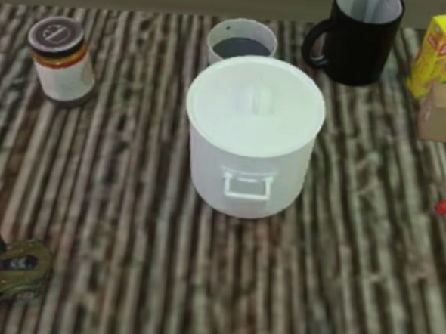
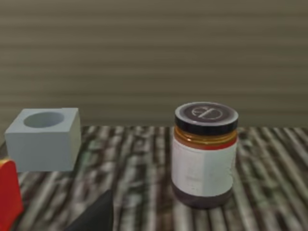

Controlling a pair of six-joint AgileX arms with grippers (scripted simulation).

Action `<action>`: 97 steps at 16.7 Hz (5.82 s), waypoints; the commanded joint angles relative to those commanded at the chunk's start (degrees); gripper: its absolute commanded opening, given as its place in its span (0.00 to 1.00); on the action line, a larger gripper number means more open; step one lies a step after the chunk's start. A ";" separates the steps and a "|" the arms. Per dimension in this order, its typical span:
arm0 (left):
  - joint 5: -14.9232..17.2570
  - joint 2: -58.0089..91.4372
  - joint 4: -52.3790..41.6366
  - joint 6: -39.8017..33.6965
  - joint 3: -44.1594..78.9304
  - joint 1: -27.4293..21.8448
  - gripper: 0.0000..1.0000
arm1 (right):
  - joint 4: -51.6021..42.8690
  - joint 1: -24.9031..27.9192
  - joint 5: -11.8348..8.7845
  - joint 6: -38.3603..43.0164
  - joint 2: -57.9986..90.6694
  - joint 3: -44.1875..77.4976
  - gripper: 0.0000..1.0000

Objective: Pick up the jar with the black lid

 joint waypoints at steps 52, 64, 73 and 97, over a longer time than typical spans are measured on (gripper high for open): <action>10.66 149.96 -71.81 35.63 145.68 0.12 1.00 | 0.00 0.00 0.00 0.00 0.00 0.00 1.00; 10.59 150.97 -67.51 35.30 142.44 -0.25 0.62 | 0.00 0.00 0.00 0.00 0.00 0.00 1.00; 10.59 150.97 -67.51 35.30 142.44 -0.25 0.00 | 0.00 0.00 0.00 0.00 0.00 0.00 1.00; 10.28 119.65 -67.37 35.64 111.05 1.62 0.00 | 0.00 0.00 0.00 0.00 0.00 0.00 1.00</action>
